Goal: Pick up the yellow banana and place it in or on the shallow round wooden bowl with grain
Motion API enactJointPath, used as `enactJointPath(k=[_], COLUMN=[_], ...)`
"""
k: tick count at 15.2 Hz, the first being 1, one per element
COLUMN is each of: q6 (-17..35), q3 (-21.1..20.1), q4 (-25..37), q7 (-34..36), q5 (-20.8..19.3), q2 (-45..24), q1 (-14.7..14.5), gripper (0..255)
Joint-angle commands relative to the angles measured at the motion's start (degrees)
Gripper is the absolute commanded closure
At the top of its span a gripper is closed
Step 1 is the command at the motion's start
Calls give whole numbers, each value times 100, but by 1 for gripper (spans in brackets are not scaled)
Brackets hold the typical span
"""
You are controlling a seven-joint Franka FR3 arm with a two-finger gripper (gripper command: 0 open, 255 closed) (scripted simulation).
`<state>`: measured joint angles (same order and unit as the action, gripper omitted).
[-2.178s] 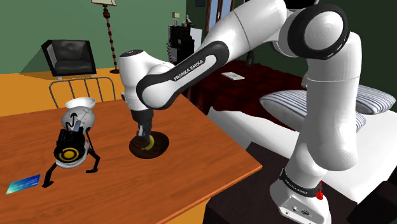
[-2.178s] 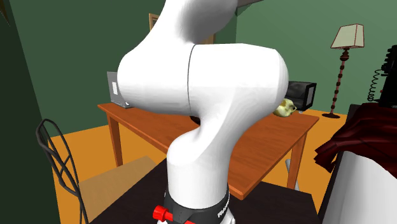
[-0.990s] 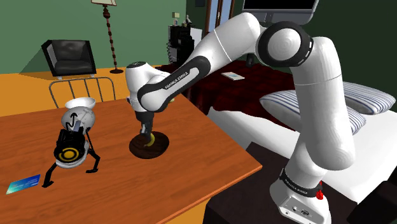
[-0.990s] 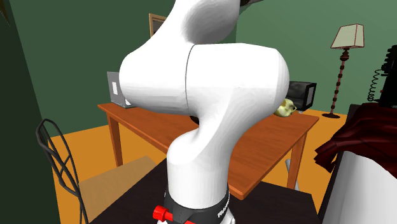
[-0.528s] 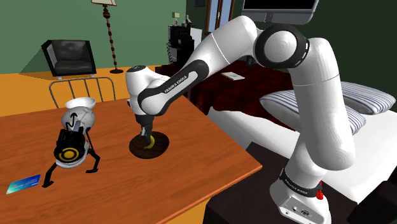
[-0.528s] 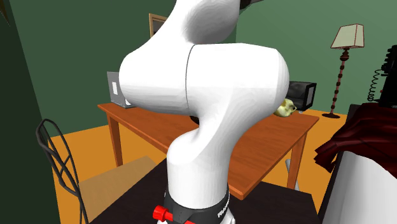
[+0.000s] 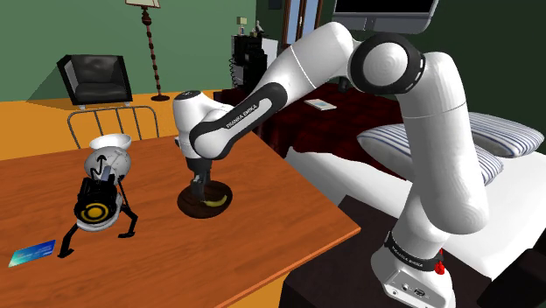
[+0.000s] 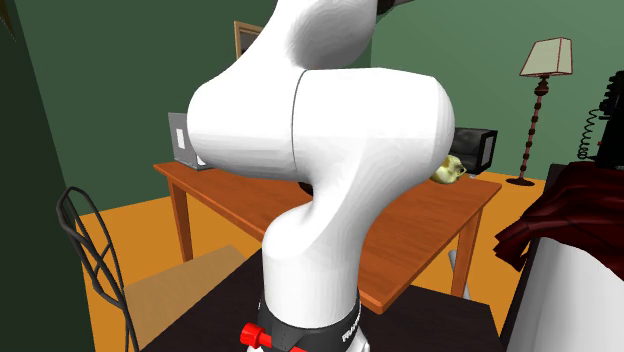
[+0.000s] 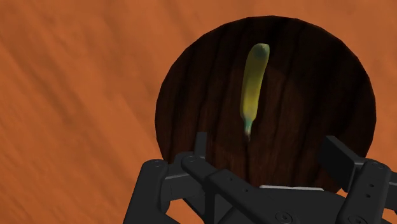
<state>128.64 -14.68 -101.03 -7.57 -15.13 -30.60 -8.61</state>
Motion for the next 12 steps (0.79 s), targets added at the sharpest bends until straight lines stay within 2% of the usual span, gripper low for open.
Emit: enactJointPath(k=[1, 4, 12], q6=[-143, -554, -554], q3=[-29, -99, -98], q4=[38, 182, 182], q7=[-26, -98, -98], q5=[44, 159, 159], q2=[108, 384, 384], q1=[8, 25, 24], gripper=[0, 0, 0])
